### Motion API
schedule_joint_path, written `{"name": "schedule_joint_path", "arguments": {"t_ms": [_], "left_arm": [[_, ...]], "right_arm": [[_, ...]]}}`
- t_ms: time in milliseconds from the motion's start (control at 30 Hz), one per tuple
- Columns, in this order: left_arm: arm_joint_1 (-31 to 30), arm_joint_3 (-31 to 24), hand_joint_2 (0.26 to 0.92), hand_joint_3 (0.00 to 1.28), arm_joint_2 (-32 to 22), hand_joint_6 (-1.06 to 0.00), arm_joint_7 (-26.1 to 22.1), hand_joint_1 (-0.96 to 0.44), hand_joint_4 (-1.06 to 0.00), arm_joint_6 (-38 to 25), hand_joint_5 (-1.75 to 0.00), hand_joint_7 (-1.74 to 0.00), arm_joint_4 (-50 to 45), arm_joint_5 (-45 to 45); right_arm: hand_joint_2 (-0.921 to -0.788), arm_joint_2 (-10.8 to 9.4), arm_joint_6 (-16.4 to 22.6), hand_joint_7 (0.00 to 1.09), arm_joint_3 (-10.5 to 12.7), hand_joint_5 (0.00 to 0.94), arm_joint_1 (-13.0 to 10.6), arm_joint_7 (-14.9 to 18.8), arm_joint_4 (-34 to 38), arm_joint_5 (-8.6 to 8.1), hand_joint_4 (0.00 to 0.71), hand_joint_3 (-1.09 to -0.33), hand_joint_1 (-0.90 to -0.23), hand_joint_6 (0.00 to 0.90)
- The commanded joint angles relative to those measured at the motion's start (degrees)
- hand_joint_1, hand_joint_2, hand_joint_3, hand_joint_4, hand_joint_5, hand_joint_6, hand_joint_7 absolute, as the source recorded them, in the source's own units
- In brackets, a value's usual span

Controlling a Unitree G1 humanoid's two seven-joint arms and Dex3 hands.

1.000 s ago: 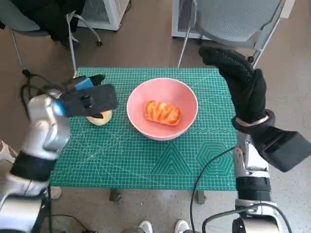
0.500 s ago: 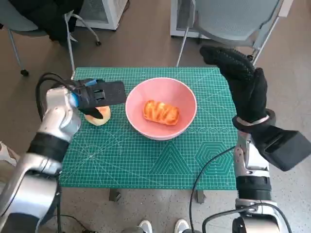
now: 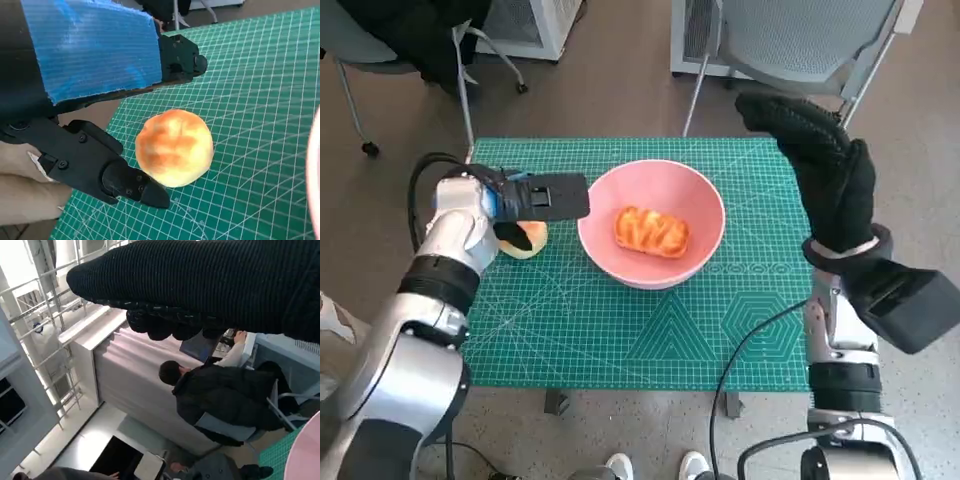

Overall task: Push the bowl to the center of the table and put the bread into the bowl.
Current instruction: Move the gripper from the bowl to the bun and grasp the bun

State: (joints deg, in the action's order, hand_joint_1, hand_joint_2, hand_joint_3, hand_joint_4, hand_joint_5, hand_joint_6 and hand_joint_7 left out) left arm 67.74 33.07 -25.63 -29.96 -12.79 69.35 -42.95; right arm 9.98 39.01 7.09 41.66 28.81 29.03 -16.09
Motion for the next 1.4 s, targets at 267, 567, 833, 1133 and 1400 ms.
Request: {"name": "schedule_joint_path", "arguments": {"t_ms": [267, 567, 833, 1133, 1400], "left_arm": [[2.07, 0.58, 0.728, 0.01, 1.43, -0.11, 0.12, -0.43, -0.07, -0.57, -0.03, 0.00, 4.25, 0.17], [1.37, 0.52, 0.731, 0.00, 1.84, -0.10, 0.37, -0.41, -0.23, -0.19, -0.05, 0.00, 5.40, 0.53], [0.93, 0.79, 0.734, 0.00, 2.33, -0.11, 0.74, -0.37, -0.24, -0.95, -0.03, -0.01, 6.24, 0.26], [0.03, 1.01, 0.743, 0.01, 2.84, -0.16, 2.80, -0.32, -0.33, -1.08, -0.06, -0.02, 6.92, 0.16], [-1.71, -1.05, 0.767, 0.04, 3.05, -0.29, 9.64, -0.12, -0.37, -1.23, -1.06, -0.02, 7.01, 1.95]], "right_arm": [[-0.921, 1.04, -0.08, 0.50, 0.41, 0.003, -1.22, 0.75, 0.38, -0.14, 0.155, -0.823, -0.687, -0.001], [-0.921, 1.36, -0.17, 0.50, 0.42, 0.001, -1.54, 0.70, -0.20, 0.03, 0.152, -0.823, -0.686, -0.001], [-0.921, 1.62, -0.71, 0.50, 0.34, 0.001, -1.88, 0.30, -1.28, 0.39, 0.152, -0.821, -0.694, -0.001], [-0.921, 1.77, -1.05, 0.51, 0.28, 0.001, -2.10, 0.28, -1.78, 0.51, 0.152, -0.819, -0.698, -0.001], [-0.921, 2.05, -1.75, 0.51, 0.34, 0.001, -2.43, 0.34, -2.66, 0.52, 0.152, -0.819, -0.699, -0.001]]}}
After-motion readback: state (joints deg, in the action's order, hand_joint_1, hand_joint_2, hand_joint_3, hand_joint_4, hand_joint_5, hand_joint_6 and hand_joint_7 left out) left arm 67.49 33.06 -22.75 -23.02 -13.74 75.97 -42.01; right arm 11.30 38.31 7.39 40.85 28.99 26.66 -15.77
